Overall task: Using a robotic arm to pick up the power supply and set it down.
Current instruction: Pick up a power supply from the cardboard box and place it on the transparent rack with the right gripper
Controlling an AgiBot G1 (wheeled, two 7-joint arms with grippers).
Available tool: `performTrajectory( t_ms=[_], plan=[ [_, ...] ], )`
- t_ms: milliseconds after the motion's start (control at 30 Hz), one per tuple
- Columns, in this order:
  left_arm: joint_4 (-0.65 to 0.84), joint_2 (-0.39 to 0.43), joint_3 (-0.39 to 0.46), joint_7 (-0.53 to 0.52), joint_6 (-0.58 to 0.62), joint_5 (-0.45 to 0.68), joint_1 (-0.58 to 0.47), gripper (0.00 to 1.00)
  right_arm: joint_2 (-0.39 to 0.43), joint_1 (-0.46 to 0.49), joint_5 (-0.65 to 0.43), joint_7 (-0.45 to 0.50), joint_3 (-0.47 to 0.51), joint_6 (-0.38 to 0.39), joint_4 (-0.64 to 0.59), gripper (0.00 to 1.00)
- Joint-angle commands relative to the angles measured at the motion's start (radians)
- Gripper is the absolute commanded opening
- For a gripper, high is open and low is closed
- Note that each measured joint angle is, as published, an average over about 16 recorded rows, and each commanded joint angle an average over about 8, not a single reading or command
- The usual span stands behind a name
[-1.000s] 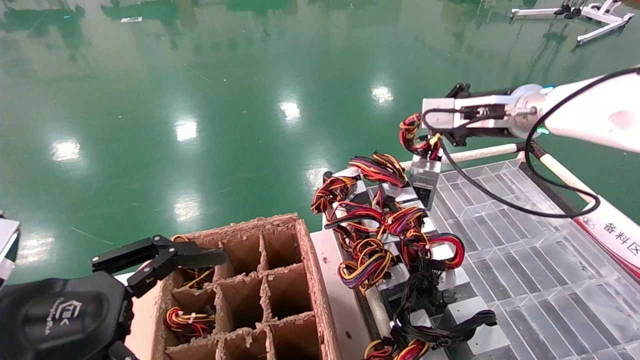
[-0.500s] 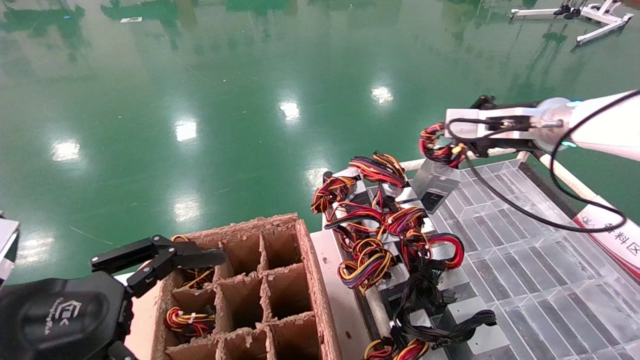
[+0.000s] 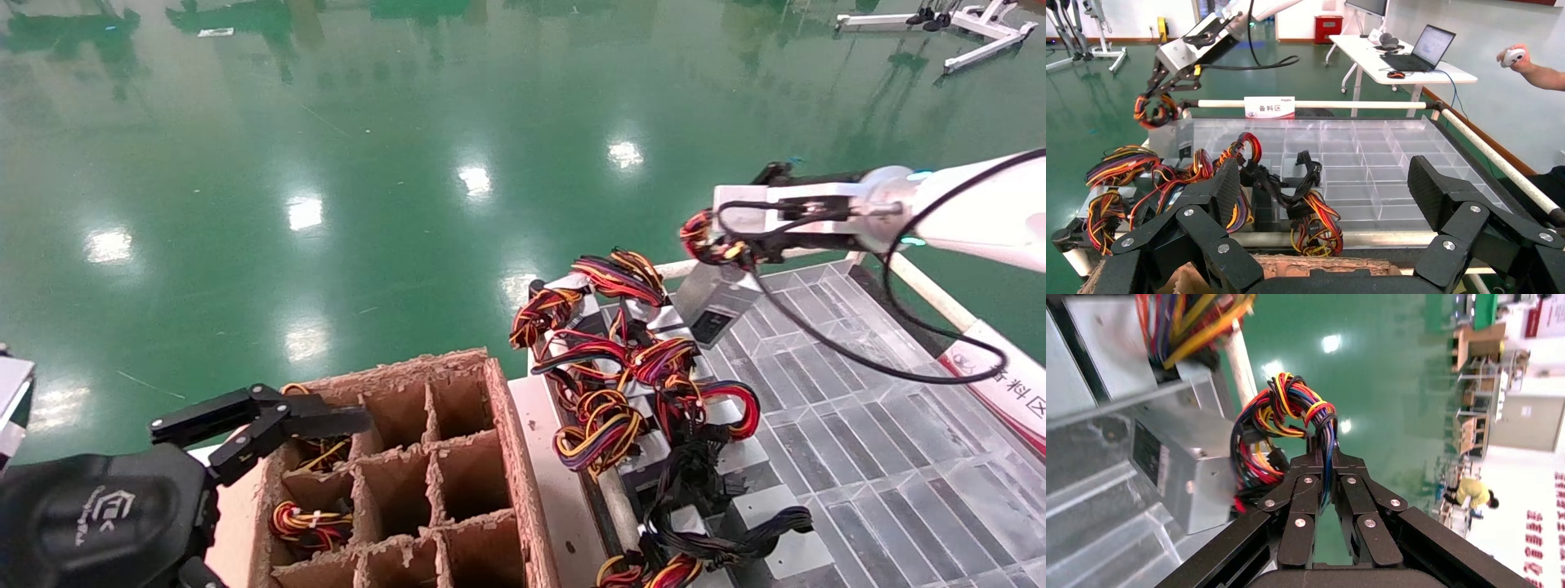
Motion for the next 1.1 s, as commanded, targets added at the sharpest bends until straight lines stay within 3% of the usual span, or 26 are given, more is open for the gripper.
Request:
performTrajectory(
  t_ms=[33,633,1100],
  plan=[
    [0.000,0.000,0.000,0.000,0.000,0.000,0.000,1.00,-0.013,-0.004,-0.003,-0.002,-0.002,0.001,0.003,0.00],
    [0.000,0.000,0.000,0.000,0.000,0.000,0.000,1.00,0.002,0.025,-0.042,-0.097,-0.030,-0.103,0.024,0.00],
    [0.000,0.000,0.000,0.000,0.000,0.000,0.000,1.00,-0.068,-0.003,-0.014,-0.083,-0.010,-0.003,0.001,0.00]
  ],
)
